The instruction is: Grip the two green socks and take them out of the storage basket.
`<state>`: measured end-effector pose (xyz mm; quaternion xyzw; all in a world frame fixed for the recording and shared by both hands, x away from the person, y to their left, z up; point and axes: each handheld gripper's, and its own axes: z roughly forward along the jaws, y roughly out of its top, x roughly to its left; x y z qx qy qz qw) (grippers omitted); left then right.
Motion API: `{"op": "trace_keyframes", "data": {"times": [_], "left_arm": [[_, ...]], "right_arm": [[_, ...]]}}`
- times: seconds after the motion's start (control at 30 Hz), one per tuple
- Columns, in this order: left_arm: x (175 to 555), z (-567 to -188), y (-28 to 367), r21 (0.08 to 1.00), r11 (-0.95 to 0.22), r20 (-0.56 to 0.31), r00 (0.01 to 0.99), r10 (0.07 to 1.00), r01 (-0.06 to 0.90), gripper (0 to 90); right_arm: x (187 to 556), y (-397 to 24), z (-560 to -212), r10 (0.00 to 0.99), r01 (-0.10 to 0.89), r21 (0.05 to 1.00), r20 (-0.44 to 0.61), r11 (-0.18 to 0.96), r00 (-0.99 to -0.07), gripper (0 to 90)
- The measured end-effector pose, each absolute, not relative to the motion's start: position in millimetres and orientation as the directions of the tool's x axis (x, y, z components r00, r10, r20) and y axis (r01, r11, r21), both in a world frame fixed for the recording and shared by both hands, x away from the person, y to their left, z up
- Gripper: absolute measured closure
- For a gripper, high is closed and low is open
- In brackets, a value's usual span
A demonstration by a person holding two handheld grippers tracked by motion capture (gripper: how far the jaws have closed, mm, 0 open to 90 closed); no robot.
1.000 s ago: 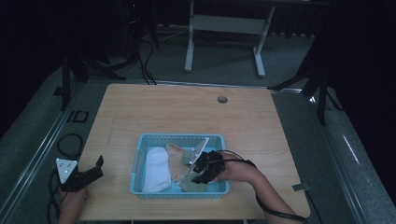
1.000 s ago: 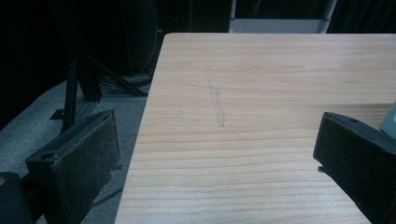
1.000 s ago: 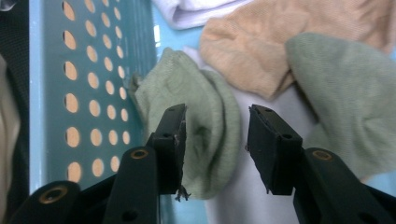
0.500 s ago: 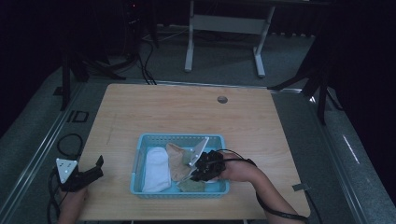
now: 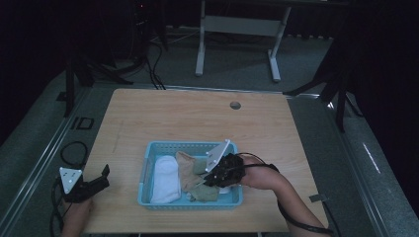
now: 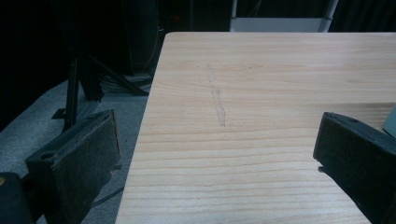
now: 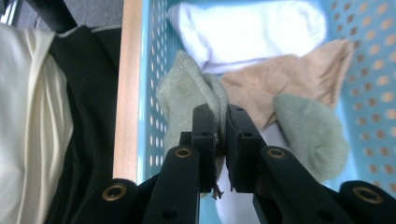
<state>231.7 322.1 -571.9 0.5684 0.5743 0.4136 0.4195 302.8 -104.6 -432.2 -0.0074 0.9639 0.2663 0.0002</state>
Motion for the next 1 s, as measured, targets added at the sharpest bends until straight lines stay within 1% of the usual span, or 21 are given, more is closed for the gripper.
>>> {"op": "trace_keyframes", "data": {"times": [0.33, 0.47, 0.8, 1.0], "left_arm": [[232, -572, 322, 0.952, 0.011, -0.011, -0.001, 1.0, 0.306, 0.7], [232, -572, 322, 0.952, 0.011, -0.011, -0.002, 1.0, 0.307, 0.7], [232, -572, 322, 0.952, 0.014, -0.013, -0.003, 1.0, 0.307, 0.7], [232, -572, 322, 0.952, 0.014, -0.013, -0.003, 1.0, 0.307, 0.7]], "right_arm": [[303, -121, -404, 0.024, -0.012, 0.559, -0.057, 0.829, -0.998, 82.9], [304, -132, -391, 0.056, -0.008, 0.581, -0.091, 0.814, -0.994, 82.9], [307, -156, -367, 0.117, 0.017, 0.632, -0.118, 0.775, -0.986, 82.9], [306, -175, -358, 0.16, 0.034, 0.635, -0.142, 0.771, -0.977, 82.9]]}}
